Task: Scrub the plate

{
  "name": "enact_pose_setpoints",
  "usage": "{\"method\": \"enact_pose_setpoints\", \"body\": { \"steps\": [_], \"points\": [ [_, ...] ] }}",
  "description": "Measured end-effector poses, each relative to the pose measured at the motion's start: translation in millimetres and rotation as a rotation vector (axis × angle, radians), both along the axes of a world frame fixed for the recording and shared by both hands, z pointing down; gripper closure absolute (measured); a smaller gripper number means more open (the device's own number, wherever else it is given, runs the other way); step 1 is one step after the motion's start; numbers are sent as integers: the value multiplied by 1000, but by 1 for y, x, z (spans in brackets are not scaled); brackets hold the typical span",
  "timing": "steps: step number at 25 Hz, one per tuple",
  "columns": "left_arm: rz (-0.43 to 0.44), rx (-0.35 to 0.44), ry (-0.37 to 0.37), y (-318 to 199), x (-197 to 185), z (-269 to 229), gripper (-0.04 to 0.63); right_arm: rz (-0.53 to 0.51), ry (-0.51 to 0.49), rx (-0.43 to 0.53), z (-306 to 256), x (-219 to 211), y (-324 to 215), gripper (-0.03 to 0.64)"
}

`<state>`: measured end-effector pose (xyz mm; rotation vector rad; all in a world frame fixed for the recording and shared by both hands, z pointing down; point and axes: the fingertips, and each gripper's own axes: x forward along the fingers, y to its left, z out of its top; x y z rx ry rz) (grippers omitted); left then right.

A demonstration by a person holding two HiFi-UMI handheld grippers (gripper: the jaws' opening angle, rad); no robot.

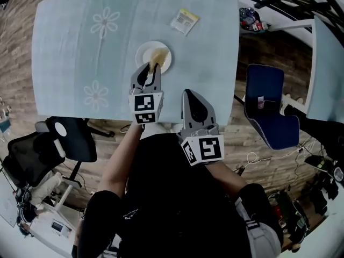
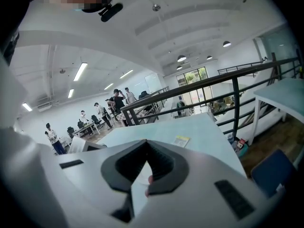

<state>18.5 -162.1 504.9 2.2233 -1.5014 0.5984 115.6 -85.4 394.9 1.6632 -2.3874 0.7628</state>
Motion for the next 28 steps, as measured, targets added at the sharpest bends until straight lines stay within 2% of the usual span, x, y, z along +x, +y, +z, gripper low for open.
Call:
{"method": "enact_pose_setpoints", "body": {
  "steps": [4, 11, 16, 28],
  "points": [
    [-1, -57, -40, -12, -1, 31, 512, -19, 28, -21, 16, 0, -3, 607],
    [-11, -181, -63, -27, 8, 77, 512, -13, 2, -77, 33, 0, -10, 607],
    [11, -205, -104, -33, 14, 96, 512, -20, -6, -97, 39, 0, -7, 607],
    [-8, -281, -151, -41, 4, 114, 514, -21, -12, -129, 48, -2, -6, 607]
  ]
}}
